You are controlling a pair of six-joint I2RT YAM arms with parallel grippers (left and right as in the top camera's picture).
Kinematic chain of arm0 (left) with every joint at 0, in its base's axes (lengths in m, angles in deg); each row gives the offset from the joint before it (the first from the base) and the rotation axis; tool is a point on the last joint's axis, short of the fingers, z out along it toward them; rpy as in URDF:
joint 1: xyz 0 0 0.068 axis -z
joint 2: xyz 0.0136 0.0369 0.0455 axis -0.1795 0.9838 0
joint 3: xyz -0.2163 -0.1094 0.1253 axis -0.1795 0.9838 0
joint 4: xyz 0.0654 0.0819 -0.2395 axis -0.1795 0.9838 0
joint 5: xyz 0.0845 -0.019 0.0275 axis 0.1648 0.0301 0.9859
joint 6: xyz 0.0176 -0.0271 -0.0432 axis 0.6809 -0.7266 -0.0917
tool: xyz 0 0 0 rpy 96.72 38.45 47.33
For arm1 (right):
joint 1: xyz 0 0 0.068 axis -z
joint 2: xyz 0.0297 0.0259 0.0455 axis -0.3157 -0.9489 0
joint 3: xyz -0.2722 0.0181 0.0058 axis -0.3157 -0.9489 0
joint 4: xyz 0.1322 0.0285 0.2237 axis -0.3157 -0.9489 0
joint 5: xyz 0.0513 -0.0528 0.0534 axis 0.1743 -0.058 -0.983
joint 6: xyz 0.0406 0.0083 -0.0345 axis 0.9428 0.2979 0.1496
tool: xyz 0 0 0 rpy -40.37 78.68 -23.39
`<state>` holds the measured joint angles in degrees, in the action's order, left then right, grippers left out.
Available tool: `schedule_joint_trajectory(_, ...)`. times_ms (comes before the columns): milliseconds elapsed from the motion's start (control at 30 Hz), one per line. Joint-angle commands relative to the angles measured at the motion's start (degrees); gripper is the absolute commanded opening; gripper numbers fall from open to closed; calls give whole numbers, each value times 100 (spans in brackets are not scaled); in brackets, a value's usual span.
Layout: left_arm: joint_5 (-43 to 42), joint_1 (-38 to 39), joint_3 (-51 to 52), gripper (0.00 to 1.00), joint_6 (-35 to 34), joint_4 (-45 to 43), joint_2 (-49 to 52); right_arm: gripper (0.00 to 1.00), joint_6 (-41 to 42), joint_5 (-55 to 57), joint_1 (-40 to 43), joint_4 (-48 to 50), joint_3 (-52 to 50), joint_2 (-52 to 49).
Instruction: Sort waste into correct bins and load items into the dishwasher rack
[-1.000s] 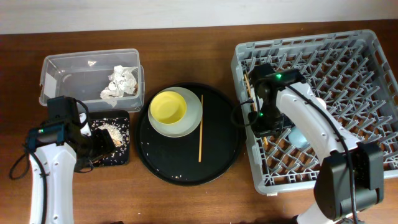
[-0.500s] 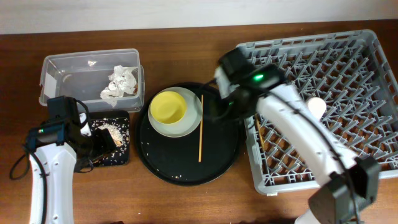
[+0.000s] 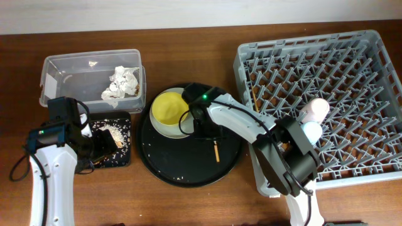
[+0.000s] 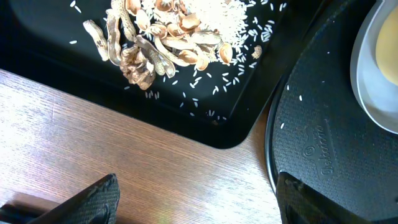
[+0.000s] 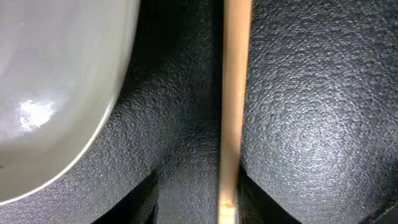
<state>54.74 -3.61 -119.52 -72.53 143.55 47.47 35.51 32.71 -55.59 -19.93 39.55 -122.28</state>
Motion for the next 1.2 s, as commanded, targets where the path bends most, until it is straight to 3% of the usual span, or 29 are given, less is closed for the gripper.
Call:
schedule_joint_trajectory(0,-7,-20,-4,80,-15,-11,-92,24,208,90,-35,-61,-297,-160)
schedule_joint_trajectory(100,-4,-20,-4,80,-17,-13,-92,5,203,87,-35,-103,-299,-160)
schedule_joint_trajectory(233,-7,-20,-4,80,-17,-13,-92,4,15,31,133,-496,-295,411)
schedule_joint_trajectory(367,-7,-20,-4,80,-17,-13,-92,4,-1539,74,1049,-1377,-229,2376)
schedule_joint_trajectory(467,-7,-20,-4,80,-17,-11,-92,4,-2653,234,2033,-1976,-299,2603)
schedule_joint_trajectory(733,-7,-20,-4,80,-17,-11,-92,5,-2809,243,2186,-457,-1808,2564)
schedule_joint_trajectory(867,-4,-20,-4,80,-17,11,-92,11,-2809,282,2186,-146,-1808,2564)
schedule_joint_trajectory(900,-4,-20,-4,80,-17,7,-92,18,-2806,354,2186,-129,-1808,2564)
schedule_joint_trajectory(933,-4,-20,-4,80,-17,9,-92,37,-2809,372,2186,-118,-1808,2564)
schedule_joint_trajectory(967,-4,-20,-4,80,-15,9,-92,46,-2806,369,2186,-116,-1808,2564)
schedule_joint_trajectory(1167,-4,-20,-4,80,-17,9,-92,56,-2806,396,2186,-234,-1742,2568)
